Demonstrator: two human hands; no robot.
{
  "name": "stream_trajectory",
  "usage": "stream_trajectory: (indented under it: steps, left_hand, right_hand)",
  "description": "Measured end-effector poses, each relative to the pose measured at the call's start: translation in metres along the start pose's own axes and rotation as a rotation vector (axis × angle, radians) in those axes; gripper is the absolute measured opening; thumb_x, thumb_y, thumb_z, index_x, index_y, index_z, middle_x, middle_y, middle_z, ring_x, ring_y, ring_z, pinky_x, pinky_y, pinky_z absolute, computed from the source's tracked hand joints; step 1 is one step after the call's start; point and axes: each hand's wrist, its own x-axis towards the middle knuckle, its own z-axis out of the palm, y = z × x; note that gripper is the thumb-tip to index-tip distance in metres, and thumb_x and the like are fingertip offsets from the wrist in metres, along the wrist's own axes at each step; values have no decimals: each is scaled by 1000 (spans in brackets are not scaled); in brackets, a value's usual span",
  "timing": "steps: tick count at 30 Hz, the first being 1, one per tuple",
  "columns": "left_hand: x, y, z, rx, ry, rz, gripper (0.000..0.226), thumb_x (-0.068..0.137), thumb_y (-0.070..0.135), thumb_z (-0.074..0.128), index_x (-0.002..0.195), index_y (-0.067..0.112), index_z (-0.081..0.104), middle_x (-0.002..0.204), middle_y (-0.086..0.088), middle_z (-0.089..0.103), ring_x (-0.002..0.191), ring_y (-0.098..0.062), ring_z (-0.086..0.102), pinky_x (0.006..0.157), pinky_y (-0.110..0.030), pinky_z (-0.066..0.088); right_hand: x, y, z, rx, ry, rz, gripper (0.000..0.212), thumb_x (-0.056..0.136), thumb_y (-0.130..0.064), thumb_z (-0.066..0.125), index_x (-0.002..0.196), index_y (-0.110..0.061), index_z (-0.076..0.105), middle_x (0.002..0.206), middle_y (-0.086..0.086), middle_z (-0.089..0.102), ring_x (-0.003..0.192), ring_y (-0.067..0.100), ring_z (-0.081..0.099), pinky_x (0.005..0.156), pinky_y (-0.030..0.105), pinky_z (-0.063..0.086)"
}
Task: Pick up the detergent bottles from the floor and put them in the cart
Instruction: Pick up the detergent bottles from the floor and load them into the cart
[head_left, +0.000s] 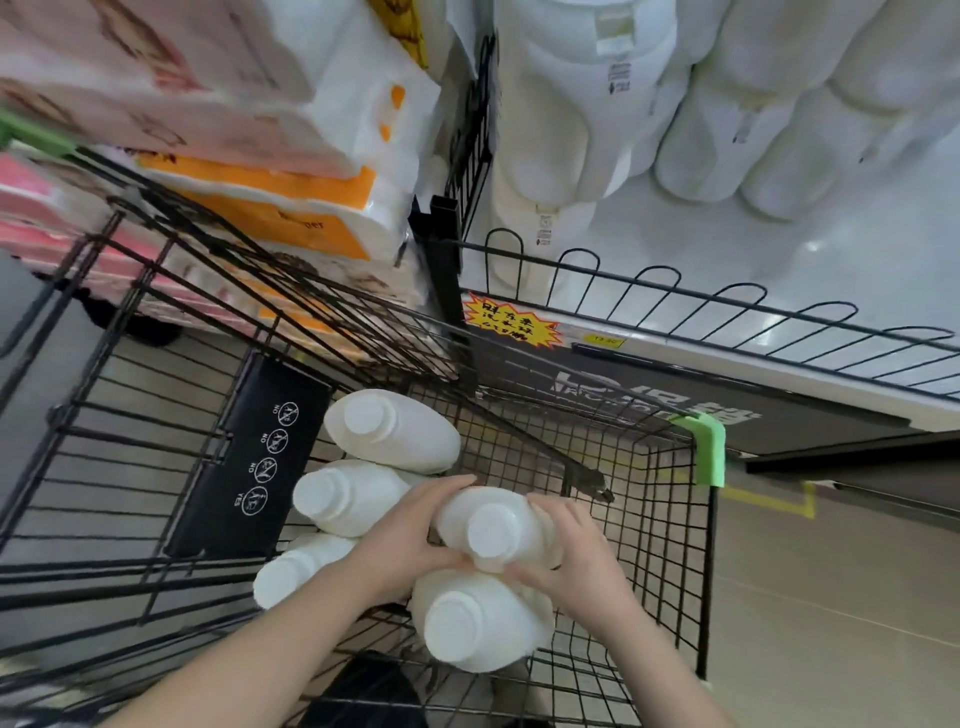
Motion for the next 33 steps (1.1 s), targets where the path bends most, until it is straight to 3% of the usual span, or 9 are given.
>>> stream_trajectory:
  steps: [4,9,14,17,20,26,33]
  left_hand:
    - [-9,16,-9,36,23,44,94,74,41,94,149,55,38,143,28,43,137,1,43,114,-24,35]
    - [-34,41,-18,58,97,96,90,69,52,94,133,76,34,148,25,47,138,4,45,118,-28,38]
    - [-66,68,-34,50,196,179,89,75,51,92,129,85,30,149,21,46,139,2,44,117,-26,37]
    - [-90,75,-43,67,238,209,86,78,51,90,139,72,33,149,19,47,138,2,44,117,-29,38]
    - [-115,74,-45,52,252,245,85,81,48,90,144,66,35,148,21,46,132,16,41,116,-24,36]
    - [-149,58,-52,-46,282,326,82,81,41,91,145,57,43,146,22,51,135,13,44,114,-22,39]
    - [-182,11,-60,-23,245,326,85,81,35,92,148,50,42,144,24,51,132,13,46,105,-8,38]
  right_hand:
    - [-11,-9,-9,55,41,-13,70,77,-50,87,129,-63,42,132,-33,47,123,-8,48,108,30,43]
    - [-30,-30,-26,74,93,-83,72,79,-51,86,137,-55,44,133,-34,46,125,-10,49,111,26,44]
    - [-51,-60,-53,127,155,-183,77,83,-50,86,150,-43,48,141,-24,51,128,-17,46,99,-1,34]
    - [-68,-77,-62,142,213,-237,75,84,-49,85,149,-46,47,140,-25,53,129,-17,46,98,-3,33]
    - [-91,-88,-62,188,255,-252,74,85,-46,85,147,-51,45,139,-26,53,128,-18,47,97,-2,34]
    - [-132,-108,-37,305,396,-247,69,85,-42,85,147,-44,54,132,-20,63,124,-4,58,105,23,44]
    - [-173,-116,11,336,420,-155,63,86,-35,86,143,-43,58,129,-18,66,121,-1,62,99,11,44]
